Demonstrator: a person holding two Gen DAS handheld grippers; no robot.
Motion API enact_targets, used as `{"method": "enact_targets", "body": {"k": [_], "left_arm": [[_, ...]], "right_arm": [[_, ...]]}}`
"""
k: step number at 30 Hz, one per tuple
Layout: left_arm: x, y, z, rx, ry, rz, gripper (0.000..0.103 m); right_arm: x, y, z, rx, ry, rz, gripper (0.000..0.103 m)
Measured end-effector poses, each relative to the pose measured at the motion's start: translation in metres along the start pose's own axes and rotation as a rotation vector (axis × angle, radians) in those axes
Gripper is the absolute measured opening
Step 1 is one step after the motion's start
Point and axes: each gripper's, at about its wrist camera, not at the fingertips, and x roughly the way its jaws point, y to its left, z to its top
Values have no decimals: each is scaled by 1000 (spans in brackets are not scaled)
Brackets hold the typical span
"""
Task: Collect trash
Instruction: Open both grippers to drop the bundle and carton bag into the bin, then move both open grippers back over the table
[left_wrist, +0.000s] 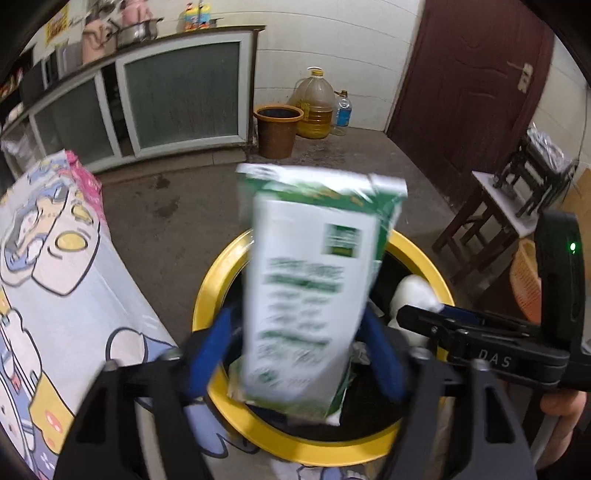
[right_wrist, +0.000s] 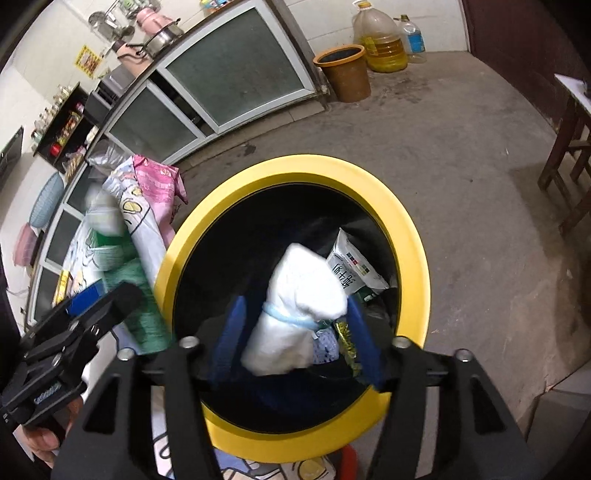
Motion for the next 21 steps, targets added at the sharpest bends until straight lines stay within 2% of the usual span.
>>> {"method": "enact_targets", "body": {"k": [1, 2, 4, 12, 18, 21], "left_arm": [[-2, 4, 0, -14, -3, -2, 84], [-3, 5, -1, -19, -7, 2, 86], [-6, 9, -2, -39, -19, 11, 95], [-43, 37, -10, -84, -79, 18, 95], [-98, 103, -36, -145, -132, 97, 95], [-139, 159, -63, -192, -164, 201, 95]], "right_arm": [[-1, -1, -1, 5, -3, -5, 64], [-3, -1, -1, 7, -8, -11, 64], [-6, -2, -2, 13, -12, -19, 64], [-30, 15, -8, -14, -46, -14, 64], [-34, 74, -10, -127, -40, 47, 68], [-29, 116, -15, -198, -28, 77, 68]]}}
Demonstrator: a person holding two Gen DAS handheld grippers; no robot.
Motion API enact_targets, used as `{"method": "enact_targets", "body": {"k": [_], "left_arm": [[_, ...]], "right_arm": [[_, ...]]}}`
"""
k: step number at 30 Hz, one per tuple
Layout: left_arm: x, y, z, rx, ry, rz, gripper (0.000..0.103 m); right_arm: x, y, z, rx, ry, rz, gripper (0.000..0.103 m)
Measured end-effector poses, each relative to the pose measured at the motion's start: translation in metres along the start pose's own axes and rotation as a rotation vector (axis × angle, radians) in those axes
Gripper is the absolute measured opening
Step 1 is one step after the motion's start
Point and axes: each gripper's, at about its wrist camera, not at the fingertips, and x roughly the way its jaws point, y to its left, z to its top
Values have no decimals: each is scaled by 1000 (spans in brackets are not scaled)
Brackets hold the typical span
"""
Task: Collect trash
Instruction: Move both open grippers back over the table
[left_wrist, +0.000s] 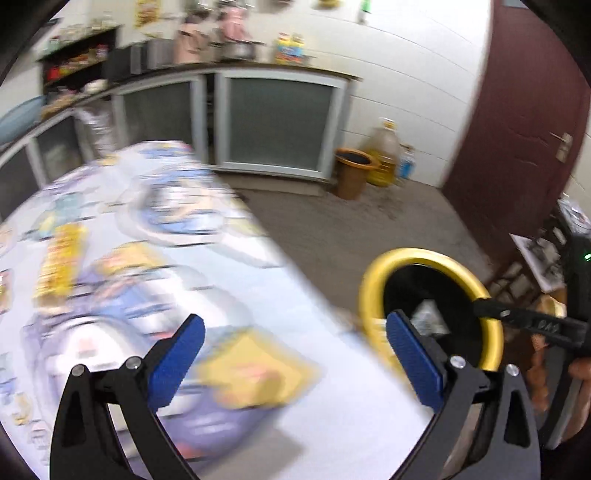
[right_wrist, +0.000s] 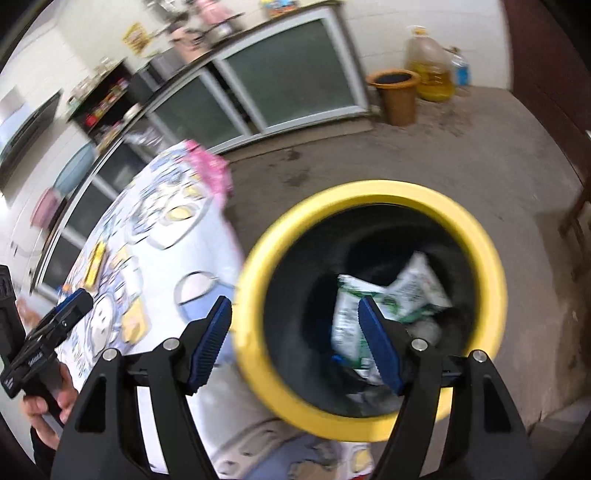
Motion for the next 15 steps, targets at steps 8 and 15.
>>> {"method": "enact_targets", "body": {"k": [8, 15], "left_arm": [[-77, 165, -34, -117, -20, 315, 95], [-121, 277, -55, -178, 7, 517, 95]], "right_arm": [[47, 140, -3, -225, 89, 138, 77], [94, 262, -8, -383, 189, 231, 85]]}}
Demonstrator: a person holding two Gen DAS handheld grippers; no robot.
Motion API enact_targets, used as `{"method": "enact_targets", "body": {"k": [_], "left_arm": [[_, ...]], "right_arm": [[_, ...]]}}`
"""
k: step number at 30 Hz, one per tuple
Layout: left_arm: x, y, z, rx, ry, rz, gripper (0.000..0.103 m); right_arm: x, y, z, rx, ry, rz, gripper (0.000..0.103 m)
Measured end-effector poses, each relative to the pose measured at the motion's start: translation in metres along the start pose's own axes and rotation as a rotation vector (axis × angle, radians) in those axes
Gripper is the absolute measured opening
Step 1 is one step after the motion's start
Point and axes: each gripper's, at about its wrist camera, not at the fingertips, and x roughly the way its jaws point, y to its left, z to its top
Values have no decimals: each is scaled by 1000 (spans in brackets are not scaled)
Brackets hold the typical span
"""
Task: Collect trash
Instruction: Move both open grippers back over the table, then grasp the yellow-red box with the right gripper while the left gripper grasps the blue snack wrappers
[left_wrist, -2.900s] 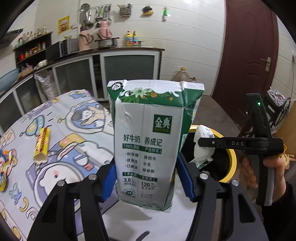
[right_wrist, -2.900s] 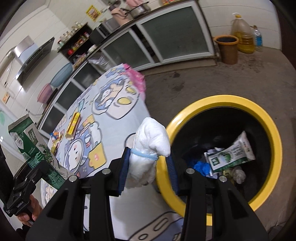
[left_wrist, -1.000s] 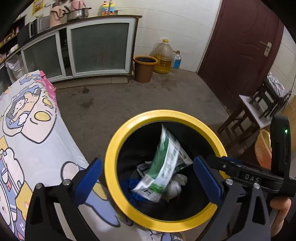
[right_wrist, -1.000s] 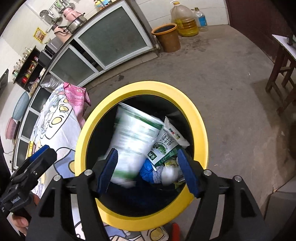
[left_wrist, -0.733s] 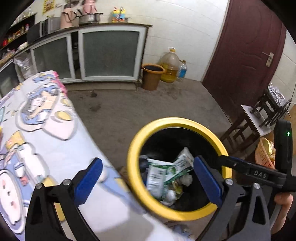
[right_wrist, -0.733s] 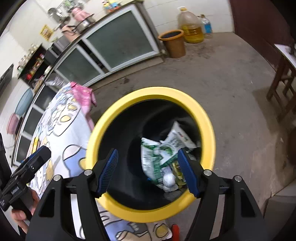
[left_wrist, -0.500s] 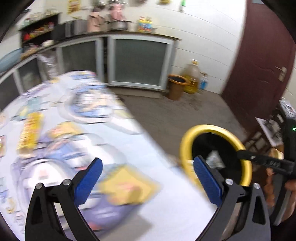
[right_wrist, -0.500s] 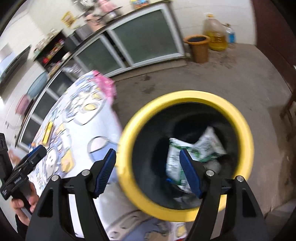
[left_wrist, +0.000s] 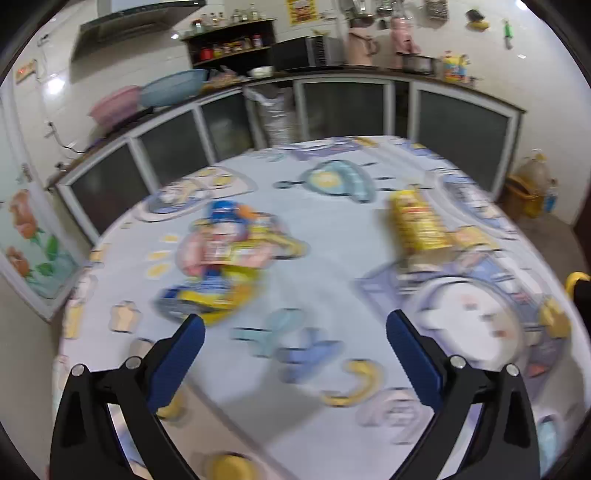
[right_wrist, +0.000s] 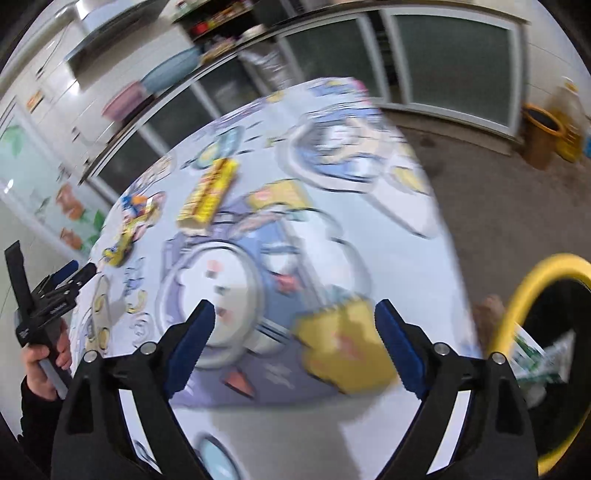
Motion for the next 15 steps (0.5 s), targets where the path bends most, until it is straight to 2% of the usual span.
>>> {"method": "enact_targets", "body": {"k": [4, 8, 11, 15], "left_arm": [[20, 39, 5, 18, 14, 68, 95], [43, 66, 17, -28, 30, 99, 95], [59, 80, 28, -63, 53, 67, 95], [87, 84, 38, -48, 106, 45, 95]], "right_arm": [[30, 41, 31, -50, 27, 14, 85], [67, 70, 67, -67, 77, -4, 85], [93, 85, 90, -61, 120, -2, 85], [119, 101, 107, -79, 149, -24, 86]]}}
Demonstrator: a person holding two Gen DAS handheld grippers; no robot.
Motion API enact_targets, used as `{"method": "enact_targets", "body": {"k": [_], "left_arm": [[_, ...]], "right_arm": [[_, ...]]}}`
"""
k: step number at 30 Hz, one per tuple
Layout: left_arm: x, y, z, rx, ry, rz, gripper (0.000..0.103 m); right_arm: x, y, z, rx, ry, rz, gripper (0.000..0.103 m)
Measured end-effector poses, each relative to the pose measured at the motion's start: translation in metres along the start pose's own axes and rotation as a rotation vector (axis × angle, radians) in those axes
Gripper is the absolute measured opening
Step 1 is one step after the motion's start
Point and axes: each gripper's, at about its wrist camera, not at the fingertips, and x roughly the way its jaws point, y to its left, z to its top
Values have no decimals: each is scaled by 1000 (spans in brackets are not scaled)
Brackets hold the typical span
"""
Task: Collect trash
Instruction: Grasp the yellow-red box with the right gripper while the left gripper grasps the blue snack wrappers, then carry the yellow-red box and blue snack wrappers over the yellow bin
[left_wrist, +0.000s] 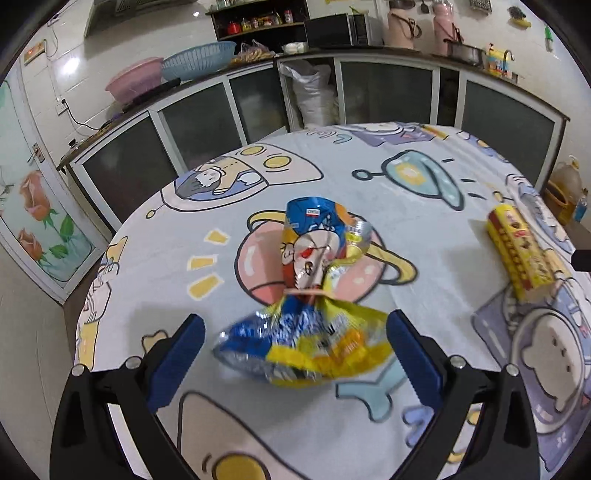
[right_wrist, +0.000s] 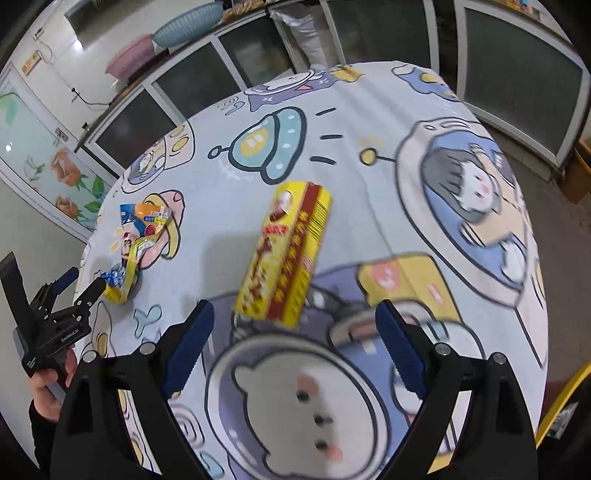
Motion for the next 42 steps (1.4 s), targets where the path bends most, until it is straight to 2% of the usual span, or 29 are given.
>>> {"method": "enact_targets", "body": {"k": [6, 9, 14, 17, 21, 23, 25, 27, 28, 34, 42], "left_arm": [[26, -7, 6, 51, 51, -2, 95], [43, -6, 14, 65, 81, 48, 95], [69, -6, 27, 63, 157, 21, 95], [87, -8, 28, 44, 204, 0, 95], [102, -7, 25, 2, 221, -38, 94], [104, -5, 23, -17, 213, -65, 83], [101, -7, 23, -18, 199, -86, 58], [99, -12, 24, 5, 189, -90, 38], [97, -16, 25, 22, 186, -86, 34], [83, -21, 24, 44, 143, -84, 25], [29, -4, 17, -9, 75, -147, 24]], "right_arm": [[27, 13, 16, -23, 41, -16, 88], [37, 19, 20, -39, 48, -32, 90], [55, 26, 28, -55, 80, -77, 90], [68, 29, 28, -55, 101, -70, 90], [80, 29, 27, -50, 117, -88, 88], [86, 27, 26, -48, 135, -80, 68], [88, 26, 26, -63, 130, -108, 57], [89, 27, 26, -83, 125, -120, 46], [88, 27, 27, -86, 120, -120, 42], [76, 33, 25, -122, 87, -95, 30], [32, 36, 12, -112, 55, 0, 29]]}}
